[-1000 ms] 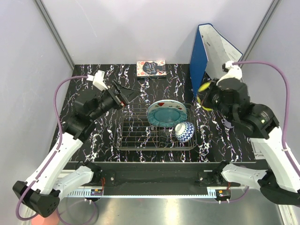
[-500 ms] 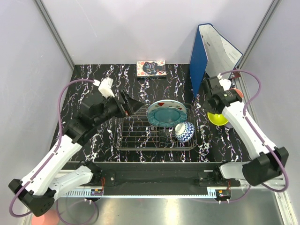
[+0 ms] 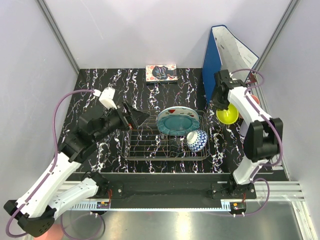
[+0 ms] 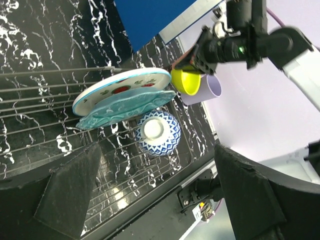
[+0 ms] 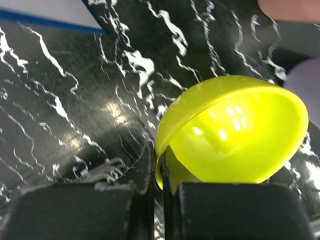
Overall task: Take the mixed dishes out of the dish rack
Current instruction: Place the bowl at the center of the board, then move the dish rack to the center of the board.
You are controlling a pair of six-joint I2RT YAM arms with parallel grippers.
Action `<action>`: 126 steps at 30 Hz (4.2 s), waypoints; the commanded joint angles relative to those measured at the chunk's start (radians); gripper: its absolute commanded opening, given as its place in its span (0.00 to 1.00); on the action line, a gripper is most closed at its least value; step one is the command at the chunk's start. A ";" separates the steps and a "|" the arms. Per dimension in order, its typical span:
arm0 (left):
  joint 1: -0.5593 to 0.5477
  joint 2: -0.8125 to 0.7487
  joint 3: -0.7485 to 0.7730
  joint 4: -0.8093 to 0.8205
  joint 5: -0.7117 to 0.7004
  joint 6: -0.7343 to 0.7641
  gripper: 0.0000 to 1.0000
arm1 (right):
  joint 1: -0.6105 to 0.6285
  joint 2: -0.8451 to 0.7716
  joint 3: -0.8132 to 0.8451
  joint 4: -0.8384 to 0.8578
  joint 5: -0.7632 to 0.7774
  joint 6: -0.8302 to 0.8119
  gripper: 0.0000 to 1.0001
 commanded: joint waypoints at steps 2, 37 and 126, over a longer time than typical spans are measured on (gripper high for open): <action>-0.005 -0.011 -0.018 -0.008 -0.025 0.007 0.99 | -0.013 0.085 0.099 0.038 -0.005 -0.029 0.00; -0.005 0.051 -0.019 -0.052 -0.060 0.056 0.99 | 0.063 -0.117 0.226 0.002 -0.074 -0.037 0.70; 0.181 0.430 -0.019 -0.236 -0.407 0.255 0.93 | 0.415 -0.303 0.350 0.093 -0.072 -0.345 1.00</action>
